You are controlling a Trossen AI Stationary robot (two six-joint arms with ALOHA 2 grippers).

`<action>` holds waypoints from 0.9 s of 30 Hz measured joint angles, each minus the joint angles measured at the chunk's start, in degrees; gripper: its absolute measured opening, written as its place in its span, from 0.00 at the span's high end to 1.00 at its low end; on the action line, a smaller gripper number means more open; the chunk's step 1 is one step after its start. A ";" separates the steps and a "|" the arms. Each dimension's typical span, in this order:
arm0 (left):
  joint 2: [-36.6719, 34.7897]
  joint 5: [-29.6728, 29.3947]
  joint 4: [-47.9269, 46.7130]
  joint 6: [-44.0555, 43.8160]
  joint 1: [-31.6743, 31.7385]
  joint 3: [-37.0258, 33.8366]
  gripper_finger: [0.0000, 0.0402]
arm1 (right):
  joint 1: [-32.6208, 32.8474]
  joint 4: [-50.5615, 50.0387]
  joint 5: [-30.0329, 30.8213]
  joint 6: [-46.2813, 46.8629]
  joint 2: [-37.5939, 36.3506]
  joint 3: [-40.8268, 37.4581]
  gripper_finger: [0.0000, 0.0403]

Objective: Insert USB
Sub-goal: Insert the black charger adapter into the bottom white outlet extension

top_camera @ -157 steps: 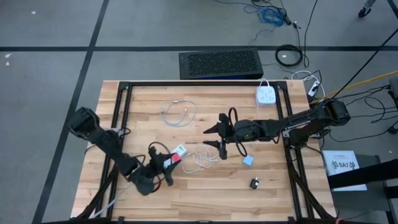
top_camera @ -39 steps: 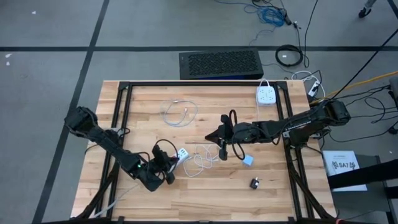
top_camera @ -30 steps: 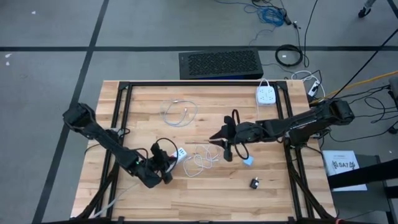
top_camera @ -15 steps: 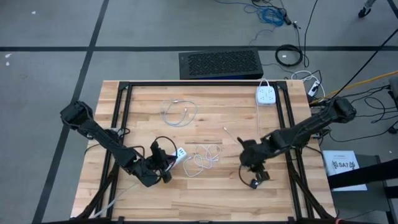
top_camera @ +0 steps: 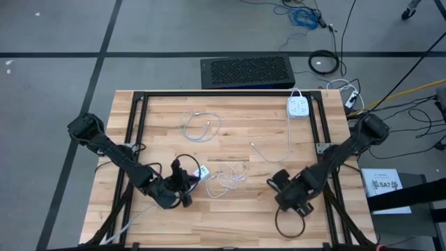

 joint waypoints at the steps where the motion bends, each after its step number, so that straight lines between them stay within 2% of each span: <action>1: 0.00 0.27 0.48 0.33 0.00 0.00 0.96 | 0.59 -1.48 1.20 -1.66 1.59 1.96 0.47; 7: 0.00 0.72 0.81 0.34 0.04 0.00 0.85 | 3.40 -7.36 3.23 -7.60 10.63 11.68 0.47; 14: -0.02 0.72 0.51 0.33 0.04 0.00 0.72 | 6.97 -12.08 3.54 -11.49 18.29 16.19 0.47; 20: -0.07 0.71 0.30 0.43 0.28 0.02 0.69 | 7.42 -9.73 6.18 -10.33 20.00 16.56 0.47; 27: -0.07 0.72 0.28 0.61 0.27 0.04 0.69 | 7.40 -7.67 6.25 -10.31 22.42 16.56 0.47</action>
